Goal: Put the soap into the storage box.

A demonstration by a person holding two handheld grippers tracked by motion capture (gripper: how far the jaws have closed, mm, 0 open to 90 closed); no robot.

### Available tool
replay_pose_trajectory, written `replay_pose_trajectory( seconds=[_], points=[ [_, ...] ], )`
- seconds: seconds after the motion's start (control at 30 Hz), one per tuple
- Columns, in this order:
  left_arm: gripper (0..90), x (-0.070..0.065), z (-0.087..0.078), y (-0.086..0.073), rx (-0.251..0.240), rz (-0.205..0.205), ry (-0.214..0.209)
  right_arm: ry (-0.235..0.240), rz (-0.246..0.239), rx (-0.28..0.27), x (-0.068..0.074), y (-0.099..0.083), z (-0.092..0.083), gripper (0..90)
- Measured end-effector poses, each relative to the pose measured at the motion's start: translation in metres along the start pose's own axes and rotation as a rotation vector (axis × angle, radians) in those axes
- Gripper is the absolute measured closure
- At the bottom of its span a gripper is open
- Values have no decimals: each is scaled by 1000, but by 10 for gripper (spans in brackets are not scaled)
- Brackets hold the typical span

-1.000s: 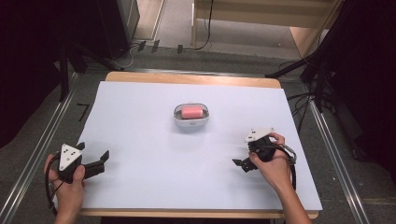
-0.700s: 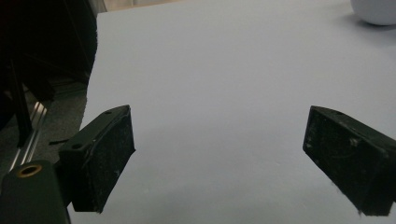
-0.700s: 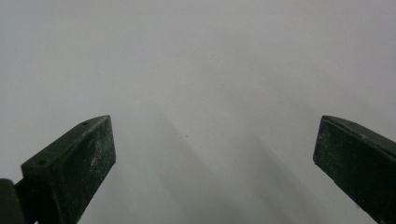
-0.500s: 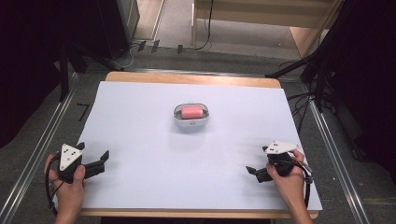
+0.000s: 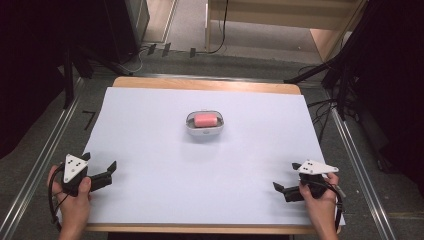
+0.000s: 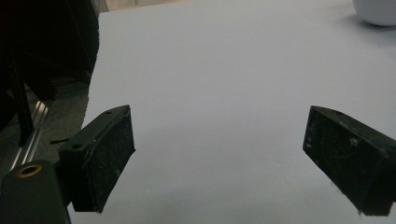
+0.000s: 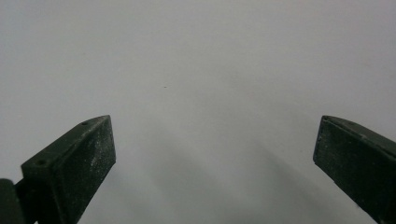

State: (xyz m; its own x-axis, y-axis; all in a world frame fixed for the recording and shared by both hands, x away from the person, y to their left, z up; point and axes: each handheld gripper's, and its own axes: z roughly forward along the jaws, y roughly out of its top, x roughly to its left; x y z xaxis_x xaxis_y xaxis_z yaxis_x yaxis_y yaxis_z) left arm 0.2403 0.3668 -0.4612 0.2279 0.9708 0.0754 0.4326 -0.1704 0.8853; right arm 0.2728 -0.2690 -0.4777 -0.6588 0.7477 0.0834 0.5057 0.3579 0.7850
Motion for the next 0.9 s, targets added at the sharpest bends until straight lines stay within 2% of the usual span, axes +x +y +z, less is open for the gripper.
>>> replay_pose_trajectory(
  seconds=[0.07, 0.13, 0.37, 0.6, 0.73, 0.8, 0.83, 0.9],
  points=[
    [94, 0, 0, 0, -3, -4, -1, -9, 24, -15, -6, -7, -8, 0],
    [94, 0, 0, 0, -4, -5, -1, -14, 29, -22, -8, -9, -10, 0],
    [94, 0, 0, 0, -3, -8, -3, -34, 123, -86, -21, -30, -27, 0],
    [94, 1, 0, 0, -2, -12, -10, -70, 171, -148, -29, -42, -43, 0],
    [94, 2, 0, 0, -2, -17, -13, -85, 171, -171, -34, -48, -50, 0],
    [94, 2, 0, 0, -4, -24, -14, -92, 187, -211, -37, -51, -55, 0],
    [94, 3, -1, 0, -9, -27, -15, -87, 200, -254, -39, -55, -60, 0],
    [94, 3, -1, -1, -12, -27, -17, -82, 198, -276, -38, -57, -61, 0]
  ],
)
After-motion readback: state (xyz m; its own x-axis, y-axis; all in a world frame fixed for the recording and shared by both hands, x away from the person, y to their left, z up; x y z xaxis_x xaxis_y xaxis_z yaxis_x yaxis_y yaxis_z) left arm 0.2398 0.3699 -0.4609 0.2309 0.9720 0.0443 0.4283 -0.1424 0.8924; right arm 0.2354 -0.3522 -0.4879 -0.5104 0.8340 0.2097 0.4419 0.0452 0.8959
